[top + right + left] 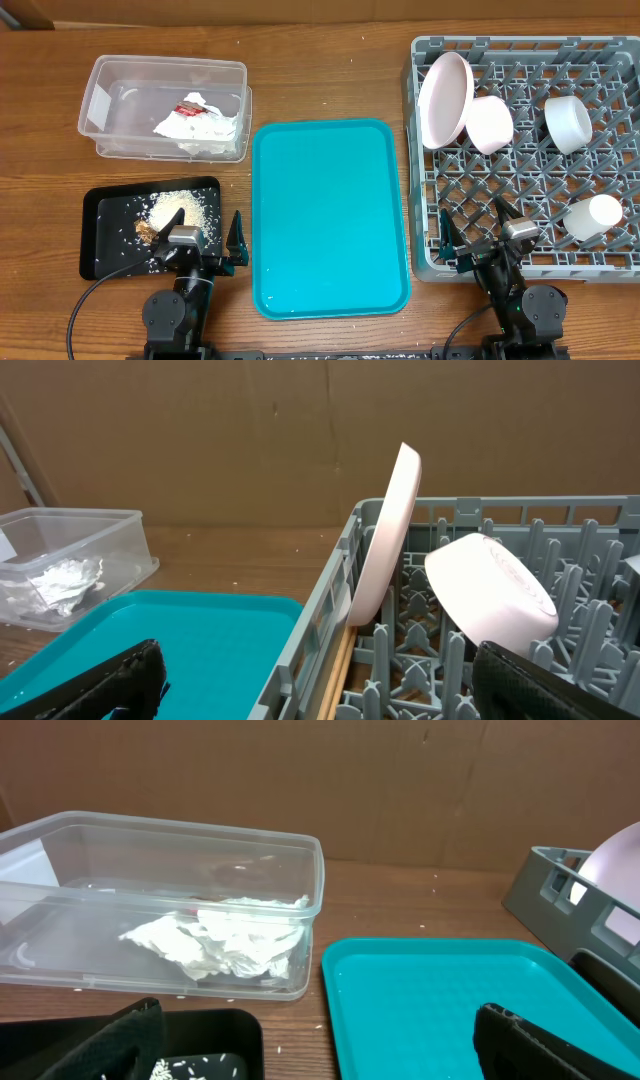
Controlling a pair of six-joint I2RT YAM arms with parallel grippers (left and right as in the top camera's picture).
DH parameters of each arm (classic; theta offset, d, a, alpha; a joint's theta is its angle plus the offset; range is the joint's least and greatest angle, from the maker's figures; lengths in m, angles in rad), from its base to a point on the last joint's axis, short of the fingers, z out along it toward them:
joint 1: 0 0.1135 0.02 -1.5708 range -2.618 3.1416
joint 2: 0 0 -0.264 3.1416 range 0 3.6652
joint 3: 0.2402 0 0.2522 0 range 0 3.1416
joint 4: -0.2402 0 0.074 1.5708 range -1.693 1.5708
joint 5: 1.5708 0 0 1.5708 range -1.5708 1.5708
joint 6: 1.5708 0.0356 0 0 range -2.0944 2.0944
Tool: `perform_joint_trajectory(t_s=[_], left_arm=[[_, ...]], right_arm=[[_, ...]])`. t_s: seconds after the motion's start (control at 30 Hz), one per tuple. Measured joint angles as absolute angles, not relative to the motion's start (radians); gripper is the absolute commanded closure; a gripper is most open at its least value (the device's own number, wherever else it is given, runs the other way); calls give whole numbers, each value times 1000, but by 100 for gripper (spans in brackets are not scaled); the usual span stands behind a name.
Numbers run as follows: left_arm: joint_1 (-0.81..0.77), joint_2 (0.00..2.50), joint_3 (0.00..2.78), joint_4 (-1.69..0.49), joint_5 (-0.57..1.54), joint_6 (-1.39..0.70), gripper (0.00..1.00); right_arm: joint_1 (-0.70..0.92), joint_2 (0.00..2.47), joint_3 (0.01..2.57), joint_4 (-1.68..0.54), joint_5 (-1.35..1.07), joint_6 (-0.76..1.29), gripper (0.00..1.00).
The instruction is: Sort waste into correct bins and load items into the dishwasher
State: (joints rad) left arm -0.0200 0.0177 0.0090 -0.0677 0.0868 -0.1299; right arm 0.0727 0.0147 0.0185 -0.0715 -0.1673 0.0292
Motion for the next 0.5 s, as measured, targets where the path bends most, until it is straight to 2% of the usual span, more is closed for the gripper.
perform_joint_trajectory(t_s=[0.5], left_arm=[[-20, 18, 9, -68, 87, -130, 0]], right_arm=[[73, 15, 19, -72, -167, 29, 0]])
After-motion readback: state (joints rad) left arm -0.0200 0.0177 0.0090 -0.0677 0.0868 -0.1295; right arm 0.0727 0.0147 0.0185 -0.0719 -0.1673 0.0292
